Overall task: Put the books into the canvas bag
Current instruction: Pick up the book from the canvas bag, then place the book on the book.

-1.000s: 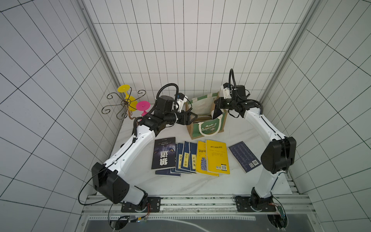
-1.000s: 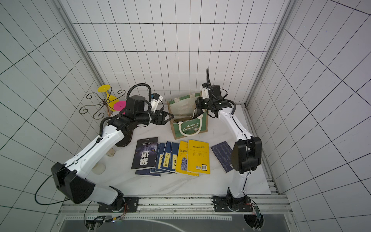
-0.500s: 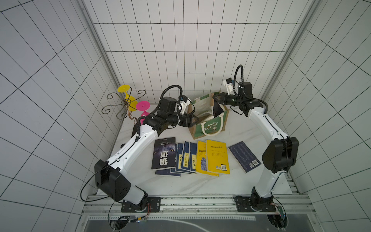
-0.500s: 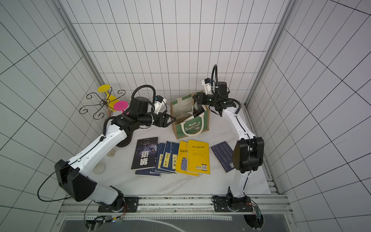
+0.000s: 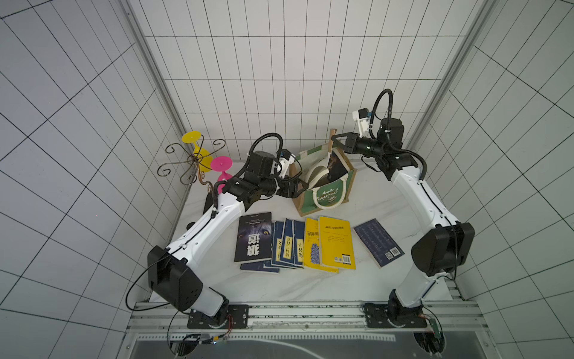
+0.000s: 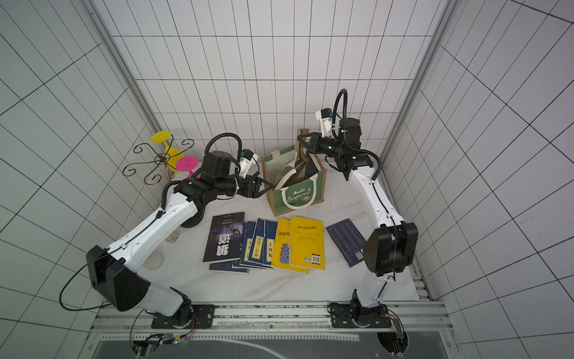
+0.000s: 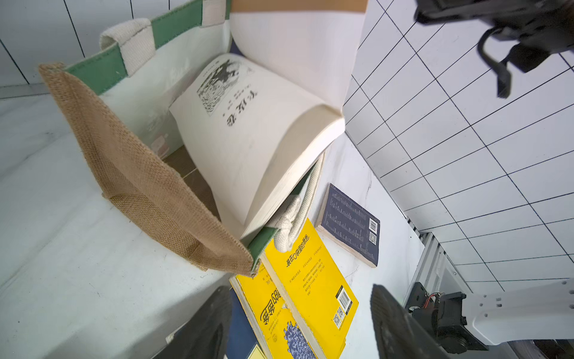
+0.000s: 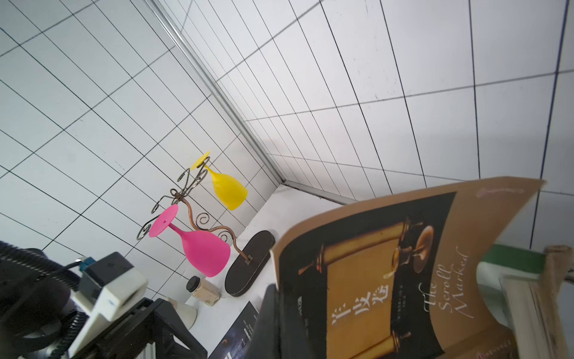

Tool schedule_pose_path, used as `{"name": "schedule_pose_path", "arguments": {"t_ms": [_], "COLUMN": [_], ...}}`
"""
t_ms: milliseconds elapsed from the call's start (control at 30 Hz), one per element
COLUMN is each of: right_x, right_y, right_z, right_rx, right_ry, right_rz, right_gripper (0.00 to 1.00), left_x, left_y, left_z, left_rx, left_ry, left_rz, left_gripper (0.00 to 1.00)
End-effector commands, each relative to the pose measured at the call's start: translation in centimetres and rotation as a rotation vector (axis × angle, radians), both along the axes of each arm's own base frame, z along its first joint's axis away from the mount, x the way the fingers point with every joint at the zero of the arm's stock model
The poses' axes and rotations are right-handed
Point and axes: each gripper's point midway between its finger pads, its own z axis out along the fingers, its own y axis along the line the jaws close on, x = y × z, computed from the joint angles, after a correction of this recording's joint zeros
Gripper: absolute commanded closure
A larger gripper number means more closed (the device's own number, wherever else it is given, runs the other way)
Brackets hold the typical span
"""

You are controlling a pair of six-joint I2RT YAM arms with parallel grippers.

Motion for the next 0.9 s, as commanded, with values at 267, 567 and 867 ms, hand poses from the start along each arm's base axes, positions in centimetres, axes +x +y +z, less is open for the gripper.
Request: {"name": "schedule_pose_path", "arguments": {"t_ms": [267, 567, 867], "right_x": [-7.8, -15.8, -23.2], "right_y": [-1.0, 1.6, 3.2], "right_z": [15.0, 17.2, 13.0], "right_rx": [0.096, 0.095, 0.109], "right_ry": [-0.411, -0.513, -0.442], "right_rz": [0.024, 0.119, 0.191], "right_gripper": [1.00, 1.00, 1.00], "left_x": [-0.4, 0.0, -2.6], "left_y": [0.6, 8.0, 10.5], "left_z": [1.2, 4.0, 3.2], "left_rx": [-0.030, -0.105, -0.081], "left_ry": [-0.048, -0.090, -0.097], "left_rz": [0.013, 0.186, 0.236], "left_gripper": [0.30, 0.29, 0.29]}}
